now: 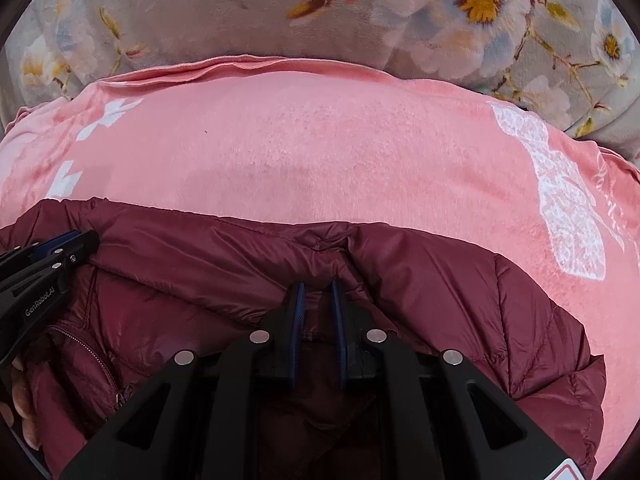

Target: Fold large clothes

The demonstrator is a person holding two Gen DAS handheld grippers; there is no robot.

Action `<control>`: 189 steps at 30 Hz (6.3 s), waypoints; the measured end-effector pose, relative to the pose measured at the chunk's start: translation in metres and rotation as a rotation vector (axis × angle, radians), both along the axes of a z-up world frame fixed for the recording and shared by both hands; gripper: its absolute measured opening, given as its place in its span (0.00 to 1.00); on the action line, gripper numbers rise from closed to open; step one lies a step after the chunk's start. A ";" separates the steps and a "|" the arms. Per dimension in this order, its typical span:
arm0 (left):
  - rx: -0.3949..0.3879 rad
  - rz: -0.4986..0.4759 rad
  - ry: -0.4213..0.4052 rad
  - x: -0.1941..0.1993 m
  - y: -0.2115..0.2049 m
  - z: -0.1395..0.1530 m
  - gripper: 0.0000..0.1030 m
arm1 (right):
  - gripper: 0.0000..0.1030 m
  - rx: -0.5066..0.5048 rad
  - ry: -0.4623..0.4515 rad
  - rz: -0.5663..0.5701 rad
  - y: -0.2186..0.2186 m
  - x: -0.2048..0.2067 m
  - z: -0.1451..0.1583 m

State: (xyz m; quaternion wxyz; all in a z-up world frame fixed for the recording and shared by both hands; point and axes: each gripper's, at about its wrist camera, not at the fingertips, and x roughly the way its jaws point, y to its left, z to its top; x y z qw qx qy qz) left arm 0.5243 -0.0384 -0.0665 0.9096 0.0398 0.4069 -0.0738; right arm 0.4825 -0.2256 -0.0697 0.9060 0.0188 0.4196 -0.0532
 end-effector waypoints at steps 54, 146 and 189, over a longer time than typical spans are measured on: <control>-0.385 0.129 0.155 -0.412 0.244 0.011 0.10 | 0.09 0.488 -0.088 -0.176 -0.056 -0.494 0.022; -0.284 -0.010 -0.081 -0.318 0.206 0.166 0.03 | 0.04 0.391 -0.301 -0.190 -0.111 -0.377 0.155; -0.088 -0.214 -0.208 -0.308 0.069 0.124 0.55 | 0.15 0.126 -0.251 0.159 0.047 -0.326 0.105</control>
